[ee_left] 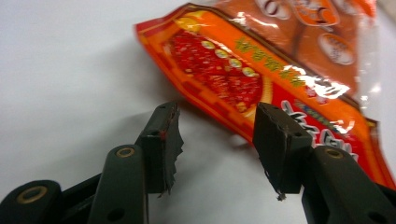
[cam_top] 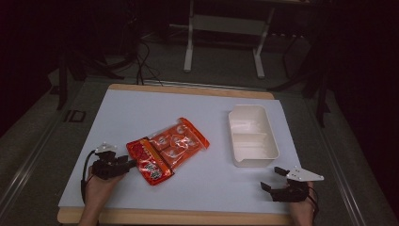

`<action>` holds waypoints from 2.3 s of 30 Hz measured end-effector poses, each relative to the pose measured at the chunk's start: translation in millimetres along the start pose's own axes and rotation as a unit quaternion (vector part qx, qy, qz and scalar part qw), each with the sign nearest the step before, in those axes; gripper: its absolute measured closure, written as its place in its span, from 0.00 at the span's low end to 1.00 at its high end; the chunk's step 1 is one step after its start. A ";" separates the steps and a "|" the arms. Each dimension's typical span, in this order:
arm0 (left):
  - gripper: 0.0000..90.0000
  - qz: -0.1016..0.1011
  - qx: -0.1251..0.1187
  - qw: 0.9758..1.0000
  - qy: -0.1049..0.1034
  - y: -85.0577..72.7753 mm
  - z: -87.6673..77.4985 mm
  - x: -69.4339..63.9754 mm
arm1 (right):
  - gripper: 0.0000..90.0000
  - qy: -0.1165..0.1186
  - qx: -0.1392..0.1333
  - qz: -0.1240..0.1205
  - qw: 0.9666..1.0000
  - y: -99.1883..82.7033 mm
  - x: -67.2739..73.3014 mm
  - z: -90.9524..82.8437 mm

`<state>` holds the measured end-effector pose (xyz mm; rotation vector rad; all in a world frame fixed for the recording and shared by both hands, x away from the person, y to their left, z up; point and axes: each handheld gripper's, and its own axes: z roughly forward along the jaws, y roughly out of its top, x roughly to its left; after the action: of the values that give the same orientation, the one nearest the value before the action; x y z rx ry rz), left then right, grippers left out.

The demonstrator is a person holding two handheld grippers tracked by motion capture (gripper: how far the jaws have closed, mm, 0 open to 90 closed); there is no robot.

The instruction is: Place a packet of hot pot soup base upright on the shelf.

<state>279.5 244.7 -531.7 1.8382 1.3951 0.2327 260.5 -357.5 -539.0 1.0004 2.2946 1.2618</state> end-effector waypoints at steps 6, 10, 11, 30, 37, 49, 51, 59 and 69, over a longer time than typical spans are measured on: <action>0.56 0.004 0.006 1.000 -0.008 0.7 4.0 -4.3 | 0.12 0.001 -0.001 -0.001 1.000 -0.1 0.1 -0.3; 0.55 0.002 0.010 1.000 -0.004 0.5 5.5 -5.3 | 0.12 0.001 -0.001 0.000 1.000 -0.1 0.2 -0.3; 0.55 -0.004 0.007 1.000 -0.009 0.3 5.0 -4.3 | 0.12 0.002 -0.001 -0.001 1.000 -0.1 0.1 -0.3; 0.52 -0.016 0.024 1.000 0.001 -7.8 4.6 -12.2 | 0.12 0.003 -0.004 -0.006 1.000 -0.3 1.2 -0.9; 0.52 0.006 0.034 0.999 -0.030 -7.3 10.5 -23.0 | 0.12 0.004 -0.002 -0.007 1.000 -0.2 1.5 -0.8; 0.56 0.050 0.051 0.995 -0.074 -6.3 30.9 -62.0 | 0.12 0.006 -0.001 -0.012 1.000 -0.1 1.7 -0.2; 0.57 0.054 0.052 0.994 -0.078 -5.0 35.2 -67.6 | 0.12 0.006 0.000 -0.012 1.000 -0.1 2.0 0.0; 0.60 0.044 0.047 0.996 -0.054 -1.6 43.4 -78.2 | 0.12 0.007 0.002 -0.015 1.000 0.1 2.1 0.4; 0.79 0.021 0.061 0.996 -0.056 3.8 45.3 -72.5 | 0.13 0.010 0.003 -0.015 1.000 0.2 2.2 0.7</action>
<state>281.1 159.4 -536.9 1.9508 1.3194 0.0656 259.5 -355.4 -539.2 0.9564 2.3210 1.2589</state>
